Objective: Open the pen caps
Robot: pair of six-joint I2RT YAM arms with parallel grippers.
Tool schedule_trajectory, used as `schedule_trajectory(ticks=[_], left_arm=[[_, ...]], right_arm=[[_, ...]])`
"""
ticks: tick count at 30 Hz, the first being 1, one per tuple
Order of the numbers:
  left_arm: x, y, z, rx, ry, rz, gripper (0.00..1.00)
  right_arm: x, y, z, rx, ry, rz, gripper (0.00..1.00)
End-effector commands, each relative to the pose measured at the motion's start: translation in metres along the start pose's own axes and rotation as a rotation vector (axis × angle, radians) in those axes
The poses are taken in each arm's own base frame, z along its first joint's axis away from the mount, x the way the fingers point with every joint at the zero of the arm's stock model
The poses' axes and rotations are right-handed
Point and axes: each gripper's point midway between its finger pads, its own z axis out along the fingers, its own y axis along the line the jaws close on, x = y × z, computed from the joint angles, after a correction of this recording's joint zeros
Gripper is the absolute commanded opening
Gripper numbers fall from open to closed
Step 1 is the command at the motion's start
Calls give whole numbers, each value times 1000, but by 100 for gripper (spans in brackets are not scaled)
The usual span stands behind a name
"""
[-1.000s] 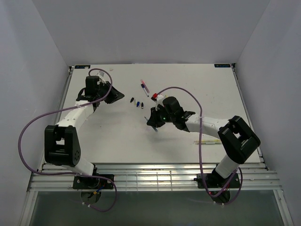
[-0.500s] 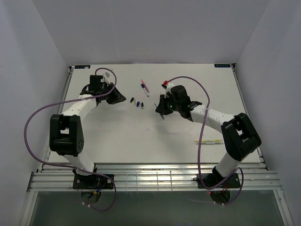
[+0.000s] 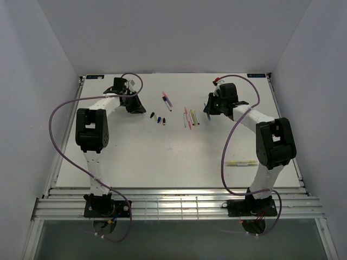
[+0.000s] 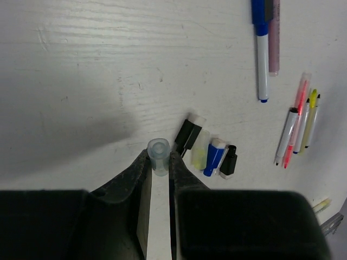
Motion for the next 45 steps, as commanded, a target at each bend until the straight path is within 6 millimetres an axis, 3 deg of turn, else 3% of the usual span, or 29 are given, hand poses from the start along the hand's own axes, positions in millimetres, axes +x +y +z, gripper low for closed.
schedule_trajectory(ticks=[1, 7, 12, 22, 28, 37, 39, 45], left_arm=[[-9, -7, 2, 21, 8, 65, 0], [-1, -15, 22, 56, 51, 99, 7], [15, -17, 35, 66, 96, 99, 17], [35, -20, 29, 64, 124, 90, 29], [44, -15, 24, 51, 135, 81, 35], [54, -18, 19, 71, 145, 64, 42], [51, -17, 15, 57, 130, 66, 44], [39, -22, -1, 29, 65, 69, 45]], right_arm=[[-14, -18, 6, 31, -14, -25, 8], [-6, -39, 23, 49, 18, -6, 8], [2, -37, 34, 15, 44, 10, 8], [8, -29, 62, -56, 72, 61, 8], [14, -27, 67, -56, 70, 71, 9], [25, -21, 71, -71, 96, 75, 28], [23, -19, 71, -73, 92, 71, 34], [9, -18, 70, -61, 68, 52, 39]])
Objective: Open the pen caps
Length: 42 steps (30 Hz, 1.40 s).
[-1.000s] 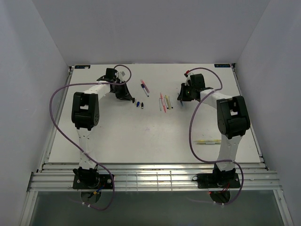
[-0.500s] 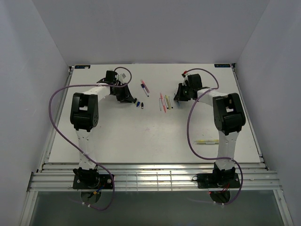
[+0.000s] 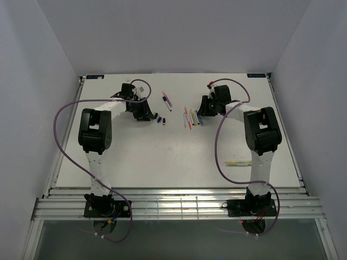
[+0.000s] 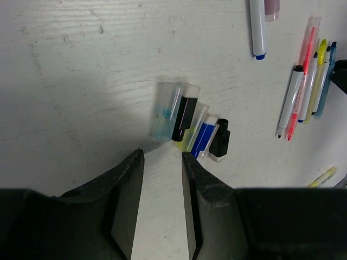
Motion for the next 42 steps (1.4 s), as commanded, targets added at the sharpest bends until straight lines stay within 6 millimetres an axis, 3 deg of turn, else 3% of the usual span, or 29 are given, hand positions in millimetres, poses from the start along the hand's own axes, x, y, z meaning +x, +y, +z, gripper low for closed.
schedule_trajectory(ticks=[1, 4, 8, 11, 12, 14, 16, 18, 19, 23, 28, 42], left_arm=[[-10, -10, -29, -44, -75, 21, 46], [-16, -16, -44, -44, -126, 21, 46], [-20, -29, -66, -34, -191, 30, 46], [-21, -39, -85, -22, -240, 37, 47], [-21, -40, -89, -19, -250, 38, 47], [-18, -46, -101, -9, -275, 47, 48], [-16, -50, -108, 4, -288, 54, 48], [-12, -55, -116, 15, -294, 61, 48], [-11, -56, -118, 20, -297, 64, 48], [-6, -62, -129, 35, -308, 79, 49], [-1, -66, -139, 44, -323, 86, 49], [15, -60, -138, 47, -302, 88, 49]], right_arm=[[-27, 10, -2, -8, -59, -32, 39], [-36, 14, -4, 3, -83, -54, 40], [-52, 34, -3, -7, -102, -117, 40], [-55, 50, 8, -18, -93, -181, 40], [-70, 59, 9, -23, -122, -220, 40], [-65, 71, 22, -32, -97, -256, 40], [-75, 88, 32, -59, -105, -292, 40], [-67, 92, 46, -60, -70, -298, 40], [-77, 108, 47, -82, -92, -318, 40], [-74, 125, 62, -90, -84, -343, 41], [-56, 138, 77, -89, -48, -357, 41], [-7, 134, 103, -11, 36, -373, 40]])
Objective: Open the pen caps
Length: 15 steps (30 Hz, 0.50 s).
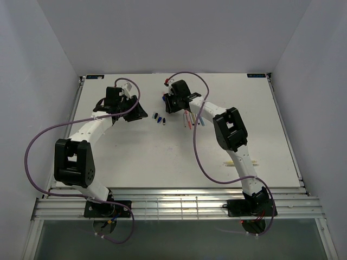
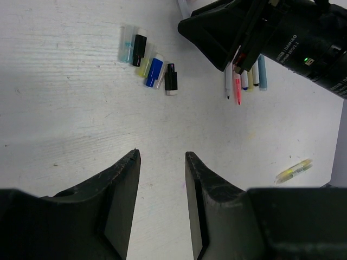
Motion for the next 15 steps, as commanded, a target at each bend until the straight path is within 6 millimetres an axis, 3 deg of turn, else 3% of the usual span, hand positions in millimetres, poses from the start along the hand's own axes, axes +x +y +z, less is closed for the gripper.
schedule_trajectory(ticks=[1, 15], left_arm=[[-9, -14, -17, 44, -49, 36, 50], [-4, -9, -16, 40, -47, 33, 50]], right_arm=[[12, -4, 13, 39, 25, -9, 40], [23, -4, 33, 54, 51, -32, 29]])
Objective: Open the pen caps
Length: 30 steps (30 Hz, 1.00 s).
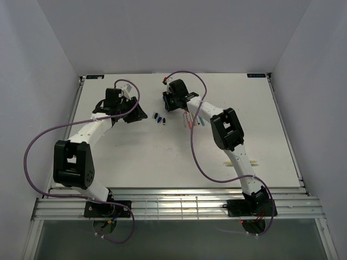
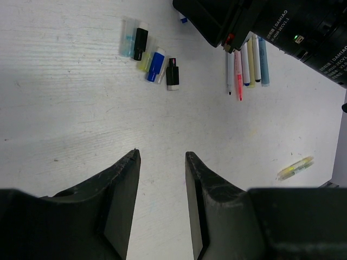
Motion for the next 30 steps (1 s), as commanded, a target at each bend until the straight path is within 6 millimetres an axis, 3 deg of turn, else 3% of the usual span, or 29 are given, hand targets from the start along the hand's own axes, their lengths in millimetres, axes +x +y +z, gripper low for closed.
schedule_trajectory(ticks=[1, 6, 13, 19, 23, 25, 28, 29, 30], left_arm=[[-9, -10, -13, 36, -48, 30, 50], [-11, -9, -15, 33, -54, 25, 50], [-18, -4, -21, 12, -86, -32, 52], [-22, -8, -25, 33, -89, -80, 54], [-24, -15, -34, 52, -108, -94, 54], [-23, -18, -38, 66, -113, -106, 54], [-24, -26, -45, 96, -124, -121, 54], [-23, -29, -48, 107, -124, -125, 54], [-23, -31, -48, 118, -126, -132, 55]], right_arm=[[31, -1, 13, 14, 80, -20, 27], [23, 7, 15, -23, 66, -32, 9], [-7, 24, 8, -103, -15, -26, 8], [-66, 45, -26, -167, -167, -18, 8], [-97, 56, -64, -197, -229, -15, 8], [-99, 60, -79, -206, -232, 0, 8], [-85, 68, -104, -222, -204, 25, 8], [-94, 77, -125, -245, -233, 24, 8], [-64, 83, -123, -258, -175, 36, 8]])
